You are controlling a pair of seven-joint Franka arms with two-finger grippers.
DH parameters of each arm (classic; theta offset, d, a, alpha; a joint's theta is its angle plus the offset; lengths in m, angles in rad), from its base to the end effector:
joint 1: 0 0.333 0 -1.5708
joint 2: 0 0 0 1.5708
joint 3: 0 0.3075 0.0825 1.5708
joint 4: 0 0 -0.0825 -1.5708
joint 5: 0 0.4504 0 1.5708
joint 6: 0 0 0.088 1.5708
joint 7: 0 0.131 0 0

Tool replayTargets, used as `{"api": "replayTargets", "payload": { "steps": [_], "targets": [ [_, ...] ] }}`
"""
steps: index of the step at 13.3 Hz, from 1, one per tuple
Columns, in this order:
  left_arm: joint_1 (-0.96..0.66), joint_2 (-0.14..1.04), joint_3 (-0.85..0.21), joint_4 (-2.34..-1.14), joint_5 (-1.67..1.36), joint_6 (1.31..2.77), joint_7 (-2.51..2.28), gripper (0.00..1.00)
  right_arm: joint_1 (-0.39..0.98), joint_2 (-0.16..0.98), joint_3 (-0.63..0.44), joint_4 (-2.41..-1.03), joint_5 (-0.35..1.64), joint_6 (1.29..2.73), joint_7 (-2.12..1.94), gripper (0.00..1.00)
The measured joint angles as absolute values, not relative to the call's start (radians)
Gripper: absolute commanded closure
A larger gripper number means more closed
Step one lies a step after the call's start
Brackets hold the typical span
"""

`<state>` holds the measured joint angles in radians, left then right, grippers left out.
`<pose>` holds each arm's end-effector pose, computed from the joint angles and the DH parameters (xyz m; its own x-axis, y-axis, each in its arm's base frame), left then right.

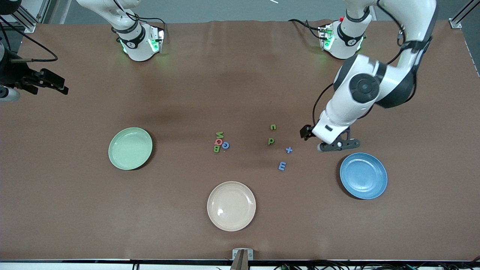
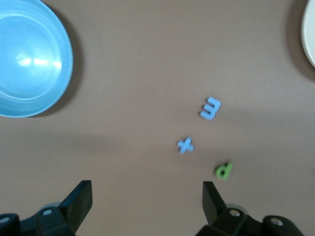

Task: Sort upper and lower case letters into plates
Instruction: 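Grasp the blue x with the left gripper while the right gripper grasps the B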

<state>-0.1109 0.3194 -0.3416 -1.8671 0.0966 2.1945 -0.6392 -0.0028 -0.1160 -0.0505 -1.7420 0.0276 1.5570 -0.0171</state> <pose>0.6167 -0.2871 0.2877 0.9889 0.1483 0.0080 0.1479 -0.9883 0.0376 0.5787 -0.0284 0.5687 0.9970 -0.0350 -0.0685 -0.0374 -0.9987 -0.0346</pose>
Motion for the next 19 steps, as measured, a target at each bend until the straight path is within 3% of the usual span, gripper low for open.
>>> {"api": "replayTargets", "payload": {
  "steps": [6, 11, 15, 19],
  "targets": [
    [-0.169, 0.522, -0.342, -1.865, 0.239, 2.401, -0.968, 0.14, -0.009, -0.060, -0.052, -1.719, 0.028, 1.584, -0.016, 0.00],
    [-0.197, 0.599, -0.342, -1.862, 0.247, 2.452, -1.024, 0.25, 0.006, 0.257, -0.046, -1.619, 0.036, 1.671, -0.002, 0.00],
    [-0.199, 0.632, -0.342, -1.861, 0.337, 2.452, -1.135, 0.31, 0.132, 0.312, -0.034, -1.608, 0.079, 1.767, 0.336, 0.00],
    [-0.202, 0.663, -0.342, -1.860, 0.358, 2.454, -1.175, 0.44, 0.287, 0.415, -0.030, -1.648, 0.116, 1.994, 0.660, 0.00]
  ]
}}
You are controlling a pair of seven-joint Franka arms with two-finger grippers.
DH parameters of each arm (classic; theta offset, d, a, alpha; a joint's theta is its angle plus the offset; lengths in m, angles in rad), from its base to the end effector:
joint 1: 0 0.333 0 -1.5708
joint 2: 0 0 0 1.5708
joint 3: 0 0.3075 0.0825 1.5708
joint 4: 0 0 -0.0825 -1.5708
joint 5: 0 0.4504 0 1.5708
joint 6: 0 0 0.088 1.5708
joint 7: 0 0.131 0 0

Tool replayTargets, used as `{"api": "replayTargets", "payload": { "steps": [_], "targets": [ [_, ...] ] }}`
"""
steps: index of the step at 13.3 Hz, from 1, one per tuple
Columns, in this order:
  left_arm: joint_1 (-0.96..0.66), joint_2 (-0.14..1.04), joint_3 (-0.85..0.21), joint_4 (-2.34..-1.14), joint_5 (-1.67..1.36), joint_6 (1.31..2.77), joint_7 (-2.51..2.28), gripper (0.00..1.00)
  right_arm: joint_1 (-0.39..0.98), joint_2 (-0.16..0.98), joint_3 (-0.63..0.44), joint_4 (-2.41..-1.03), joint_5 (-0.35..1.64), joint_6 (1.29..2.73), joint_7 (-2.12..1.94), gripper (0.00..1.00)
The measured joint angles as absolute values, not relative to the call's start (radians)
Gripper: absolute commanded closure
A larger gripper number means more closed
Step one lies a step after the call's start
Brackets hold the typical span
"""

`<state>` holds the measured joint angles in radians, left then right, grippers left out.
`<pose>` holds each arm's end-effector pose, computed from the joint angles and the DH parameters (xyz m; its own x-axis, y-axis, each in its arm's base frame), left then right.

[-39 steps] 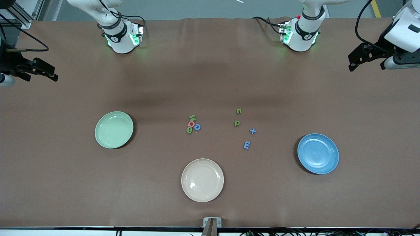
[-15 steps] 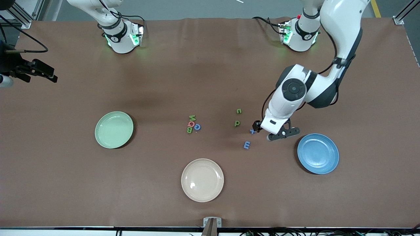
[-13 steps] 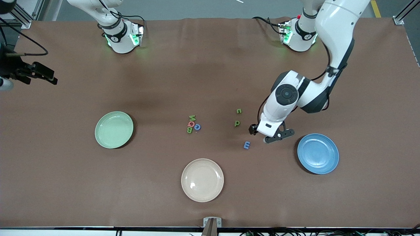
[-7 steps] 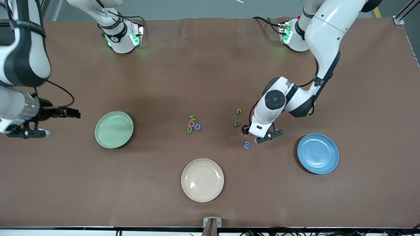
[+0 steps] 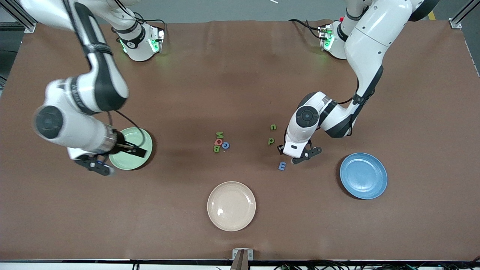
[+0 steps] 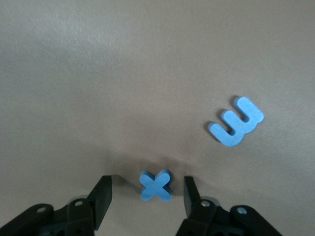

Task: Sort upper and lower case letters into plates
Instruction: 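Drop the x into the blue plate while the right gripper carries the B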

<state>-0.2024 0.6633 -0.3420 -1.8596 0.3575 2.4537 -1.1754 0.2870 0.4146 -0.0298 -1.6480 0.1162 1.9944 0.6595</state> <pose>0.5744 -0.3470 0.0925 0.9144 0.4047 0.0072 0.4047 -0.9143 -0.0167 0.6881 0.1925 0.3051 0.8949 -0.4323 -0.1105 -0.4376 -0.8987 -0.0286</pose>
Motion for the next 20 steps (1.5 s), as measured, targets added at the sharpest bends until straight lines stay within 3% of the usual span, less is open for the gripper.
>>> {"api": "replayTargets", "payload": {
  "steps": [3, 4, 5, 9, 13, 16, 20],
  "targets": [
    [-0.208, 0.668, -0.343, -1.854, 0.358, 2.461, -1.192, 0.85, 0.404, 0.519, -0.029, -1.655, 0.117, 2.160, 0.850, 0.00],
    [-0.210, 0.668, -0.343, -1.850, 0.358, 2.461, -1.197, 0.95, 0.434, 0.555, -0.029, -1.656, 0.117, 2.213, 0.895, 0.00],
    [-0.210, 0.669, -0.343, -1.848, 0.358, 2.462, -1.199, 0.99, 0.458, 0.591, -0.029, -1.657, 0.117, 2.262, 0.927, 0.00],
    [-0.179, 0.644, -0.333, -1.821, 0.360, 2.445, -1.199, 0.99, 0.532, 0.695, -0.030, -1.656, 0.117, 2.392, 1.022, 0.06],
    [-0.075, 0.536, -0.333, -1.810, 0.367, 2.352, -1.115, 0.98, 0.578, 0.708, -0.030, -1.654, 0.117, 2.393, 1.030, 0.21],
    [0.020, 0.489, -0.332, -1.811, 0.367, 2.231, -0.973, 0.98, 0.618, 0.720, -0.030, -1.654, 0.116, 2.392, 1.030, 0.24],
    [0.107, 0.487, -0.332, -1.824, 0.367, 2.211, -0.882, 0.96, 0.634, 0.727, -0.031, -1.654, 0.116, 2.393, 1.030, 0.30]
  ]
}}
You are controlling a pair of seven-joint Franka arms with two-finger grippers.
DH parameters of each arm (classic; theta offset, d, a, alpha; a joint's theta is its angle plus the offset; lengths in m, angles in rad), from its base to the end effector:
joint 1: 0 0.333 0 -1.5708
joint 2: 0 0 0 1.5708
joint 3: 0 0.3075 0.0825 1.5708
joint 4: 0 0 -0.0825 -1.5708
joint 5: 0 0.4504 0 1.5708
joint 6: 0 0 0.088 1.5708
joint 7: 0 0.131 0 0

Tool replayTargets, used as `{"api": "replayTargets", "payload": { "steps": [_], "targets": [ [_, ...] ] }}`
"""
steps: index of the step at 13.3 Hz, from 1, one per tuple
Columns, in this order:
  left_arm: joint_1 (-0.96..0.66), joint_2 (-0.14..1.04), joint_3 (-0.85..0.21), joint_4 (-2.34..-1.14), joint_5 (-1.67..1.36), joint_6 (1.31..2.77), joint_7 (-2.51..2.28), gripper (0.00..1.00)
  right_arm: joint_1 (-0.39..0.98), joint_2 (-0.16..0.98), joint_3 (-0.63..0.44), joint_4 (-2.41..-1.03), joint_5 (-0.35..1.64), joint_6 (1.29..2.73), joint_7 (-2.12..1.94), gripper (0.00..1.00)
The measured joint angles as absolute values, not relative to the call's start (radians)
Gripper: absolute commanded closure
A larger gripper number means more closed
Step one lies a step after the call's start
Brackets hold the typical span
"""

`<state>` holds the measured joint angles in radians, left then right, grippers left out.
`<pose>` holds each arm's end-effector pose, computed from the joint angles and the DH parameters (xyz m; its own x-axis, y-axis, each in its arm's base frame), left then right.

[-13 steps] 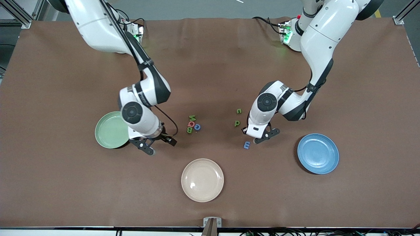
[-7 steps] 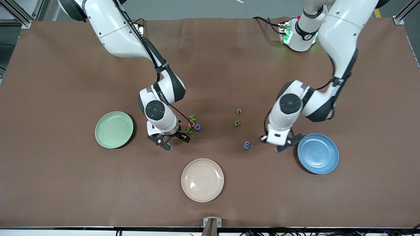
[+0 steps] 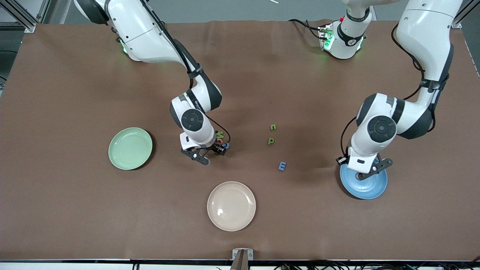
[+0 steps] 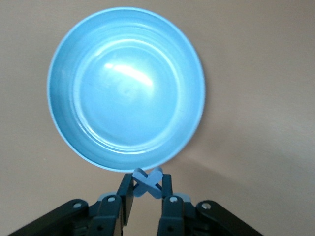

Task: Sort upper and lower case letters into plates
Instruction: 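Drop the x into the blue plate while the right gripper carries the B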

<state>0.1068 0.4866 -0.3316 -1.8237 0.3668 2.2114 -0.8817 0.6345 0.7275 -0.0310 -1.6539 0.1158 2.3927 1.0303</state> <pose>0.6728 -0.1297 0.2014 0.8974 0.4384 0.0507 0.4411 -0.8872 -0.1353 0.5954 0.4152 0.1085 0.8756 -0.4810 -0.0456 -0.4827 -0.8749 -0.0389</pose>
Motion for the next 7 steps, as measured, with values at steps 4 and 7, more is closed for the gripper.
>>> {"api": "replayTargets", "payload": {
  "steps": [4, 7],
  "targets": [
    [0.181, 0.521, -0.330, -1.836, 0.367, 2.216, -0.799, 0.93, 0.639, 0.743, -0.031, -1.654, 0.115, 2.428, 1.030, 0.40],
    [0.230, 0.564, -0.329, -1.836, 0.367, 2.281, -0.731, 0.86, 0.644, 0.750, -0.032, -1.652, 0.114, 2.445, 1.030, 0.60]
  ]
}}
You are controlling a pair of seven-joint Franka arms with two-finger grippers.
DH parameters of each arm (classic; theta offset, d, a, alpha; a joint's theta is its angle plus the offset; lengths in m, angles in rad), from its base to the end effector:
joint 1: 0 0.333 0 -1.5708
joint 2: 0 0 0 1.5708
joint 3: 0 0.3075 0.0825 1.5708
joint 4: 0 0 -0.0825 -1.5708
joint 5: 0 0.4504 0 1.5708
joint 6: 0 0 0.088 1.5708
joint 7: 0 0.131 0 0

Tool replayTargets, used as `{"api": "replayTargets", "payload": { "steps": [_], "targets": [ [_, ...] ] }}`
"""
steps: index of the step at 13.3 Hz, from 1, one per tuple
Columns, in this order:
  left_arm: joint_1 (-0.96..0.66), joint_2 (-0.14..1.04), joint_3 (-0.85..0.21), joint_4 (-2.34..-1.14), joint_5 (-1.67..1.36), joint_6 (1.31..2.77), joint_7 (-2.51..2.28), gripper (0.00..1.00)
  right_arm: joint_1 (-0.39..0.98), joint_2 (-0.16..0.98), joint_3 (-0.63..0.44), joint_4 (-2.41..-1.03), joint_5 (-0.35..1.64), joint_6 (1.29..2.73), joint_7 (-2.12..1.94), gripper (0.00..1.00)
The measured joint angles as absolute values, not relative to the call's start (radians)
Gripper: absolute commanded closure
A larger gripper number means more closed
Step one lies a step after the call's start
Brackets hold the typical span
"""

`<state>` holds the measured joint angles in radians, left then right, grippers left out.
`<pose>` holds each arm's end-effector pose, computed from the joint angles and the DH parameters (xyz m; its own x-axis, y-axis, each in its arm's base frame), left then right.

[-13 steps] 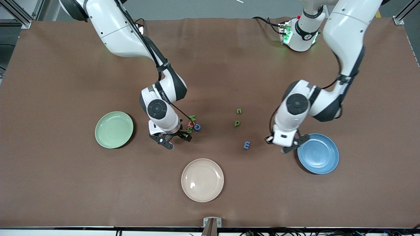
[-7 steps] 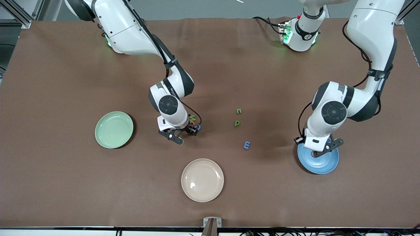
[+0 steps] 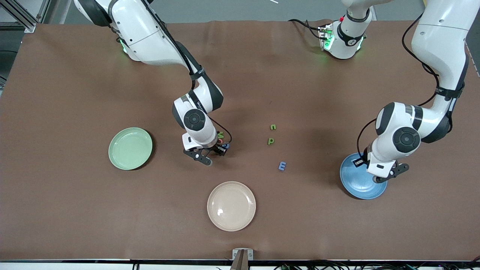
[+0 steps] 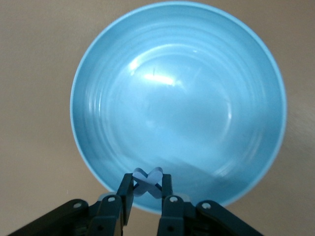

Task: Sort upper and lower case letters into plates
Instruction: 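Drop the x into the blue plate while the right gripper carries the B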

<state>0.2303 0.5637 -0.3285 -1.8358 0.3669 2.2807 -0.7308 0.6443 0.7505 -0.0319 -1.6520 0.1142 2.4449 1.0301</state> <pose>0.6761 -0.0506 0.1507 0.9122 0.4096 -0.0049 0.4063 -0.9062 -0.1175 0.5940 0.4210 0.0974 0.8802 -0.4739 -0.0261 -0.4745 -0.8779 -0.0637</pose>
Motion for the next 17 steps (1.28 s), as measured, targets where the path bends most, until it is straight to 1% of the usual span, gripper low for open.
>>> {"api": "replayTargets", "payload": {
  "steps": [1, 2, 3, 4, 8, 10, 13, 15, 17],
  "targets": [
    [0.240, 0.578, -0.328, -1.835, 0.367, 2.300, -0.722, 0.78, 0.645, 0.750, -0.032, -1.652, 0.114, 2.444, 1.030, 0.70],
    [0.244, 0.591, -0.329, -1.834, 0.367, 2.314, -0.721, 0.48, 0.648, 0.750, -0.032, -1.649, 0.114, 2.445, 1.030, 0.84],
    [0.244, 0.601, -0.329, -1.830, 0.367, 2.319, -0.721, 0.13, 0.651, 0.750, -0.032, -1.646, 0.114, 2.445, 1.030, 0.96],
    [0.244, 0.608, -0.329, -1.827, 0.367, 2.321, -0.721, 0.00, 0.654, 0.747, -0.033, -1.644, 0.114, 2.442, 1.030, 0.99],
    [0.242, 0.609, -0.346, -1.825, 0.367, 2.318, -0.747, 0.00, 0.653, 0.748, -0.038, -1.644, 0.115, 2.441, 1.025, 1.00],
    [0.241, 0.598, -0.414, -1.822, 0.367, 2.280, -0.810, 0.00, 0.628, 0.746, -0.052, -1.643, 0.115, 2.435, 0.968, 1.00],
    [0.219, 0.581, -0.552, -1.819, 0.367, 2.237, -0.964, 0.00, 0.531, 0.716, -0.060, -1.633, 0.115, 2.340, 0.806, 1.00],
    [0.143, 0.582, -0.582, -1.821, 0.367, 2.240, -1.059, 0.03, 0.439, 0.656, -0.063, -1.659, 0.115, 2.277, 0.651, 1.00],
    [0.039, 0.591, -0.580, -1.824, 0.367, 2.265, -1.136, 0.05, 0.345, 0.575, -0.064, -1.738, 0.114, 2.256, 0.481, 1.00]
  ]
}}
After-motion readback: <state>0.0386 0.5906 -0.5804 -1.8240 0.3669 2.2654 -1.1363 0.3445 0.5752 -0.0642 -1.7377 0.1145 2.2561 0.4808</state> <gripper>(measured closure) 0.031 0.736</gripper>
